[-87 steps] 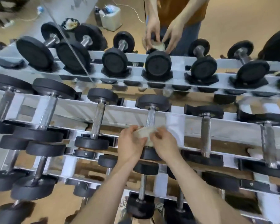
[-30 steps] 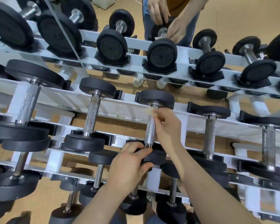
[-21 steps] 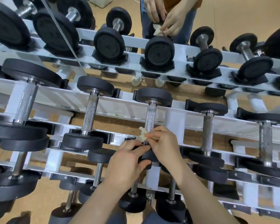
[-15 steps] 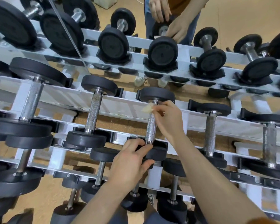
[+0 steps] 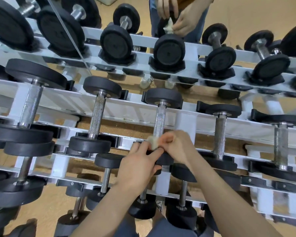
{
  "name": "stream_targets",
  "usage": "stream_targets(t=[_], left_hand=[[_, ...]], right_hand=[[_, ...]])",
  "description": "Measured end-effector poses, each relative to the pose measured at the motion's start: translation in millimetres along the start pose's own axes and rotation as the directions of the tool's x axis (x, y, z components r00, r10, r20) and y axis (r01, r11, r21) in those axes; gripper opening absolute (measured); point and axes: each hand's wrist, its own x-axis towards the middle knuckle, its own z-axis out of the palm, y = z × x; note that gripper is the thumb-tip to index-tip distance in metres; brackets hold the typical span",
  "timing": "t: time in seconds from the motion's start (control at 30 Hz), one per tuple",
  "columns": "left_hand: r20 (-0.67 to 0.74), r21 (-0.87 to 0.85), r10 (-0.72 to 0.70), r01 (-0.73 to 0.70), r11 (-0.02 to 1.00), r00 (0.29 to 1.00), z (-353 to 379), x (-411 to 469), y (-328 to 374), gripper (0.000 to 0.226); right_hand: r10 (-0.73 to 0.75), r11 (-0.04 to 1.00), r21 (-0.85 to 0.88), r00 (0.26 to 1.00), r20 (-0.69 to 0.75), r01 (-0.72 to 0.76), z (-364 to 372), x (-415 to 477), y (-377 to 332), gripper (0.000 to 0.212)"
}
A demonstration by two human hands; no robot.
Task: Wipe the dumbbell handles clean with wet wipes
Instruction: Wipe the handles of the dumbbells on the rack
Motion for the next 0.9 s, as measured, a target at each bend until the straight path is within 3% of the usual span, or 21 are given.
stream_targets(t=[0.13, 0.23, 0.3, 0.37, 0.47, 0.57, 0.63, 0.73, 0.83, 0.9], left_hand=[[0.031, 0.163, 0.064, -0.068, 0.984, 0.997, -1, 6, 3, 0.064], [0.011, 0.052, 0.045, -0.046, 0.998, 0.999, -1, -5, -14, 0.064], [-0.008, -0.087, -0.006, 0.005, 0.996, 1.0, -4, -14, -30, 0.071], [-0.034, -0.188, -0.039, 0.032, 0.982, 0.999, -6, -19, -41, 0.072], [-0.057, -0.219, -0.043, 0.03, 0.975, 0.997, -8, -20, -42, 0.069], [-0.051, -0.266, -0.048, 0.033, 0.963, 0.998, -7, -22, -43, 0.068], [-0.031, -0.275, -0.055, 0.045, 0.961, 0.998, -9, -22, -44, 0.067], [-0.041, -0.271, -0.04, 0.027, 0.962, 0.998, -9, -20, -45, 0.067], [-0.049, -0.294, -0.02, 0.005, 0.956, 0.999, -6, -19, -45, 0.064], [-0.066, -0.283, -0.013, -0.006, 0.959, 0.998, -4, -19, -46, 0.063]], right_hand=[[0.018, 0.996, -0.084, 0.989, 0.144, -0.006, -8, 1, 3, 0.017], [0.08, 0.991, -0.119, 0.992, 0.099, -0.068, -9, 8, 11, 0.016], [0.126, 0.986, 0.113, 0.992, -0.012, -0.124, -5, 5, 13, 0.017], [0.124, 0.942, 0.327, 0.985, -0.121, -0.079, 4, 6, 2, 0.017], [-0.013, 0.976, 0.214, 0.991, -0.136, 0.042, 22, 5, -14, 0.017], [-0.014, 0.989, 0.146, 1.0, 0.005, 0.013, 25, -3, -7, 0.014], [-0.03, 0.993, 0.116, 0.999, 0.021, 0.027, 20, -3, -9, 0.012], [-0.069, 0.978, 0.181, 0.975, -0.211, 0.108, 12, 14, -30, 0.023], [-0.023, 0.986, 0.136, 0.883, -0.469, 0.098, 8, 49, -38, 0.011], [0.016, 0.979, 0.18, 0.841, -0.541, 0.097, 15, 58, -33, 0.011]])
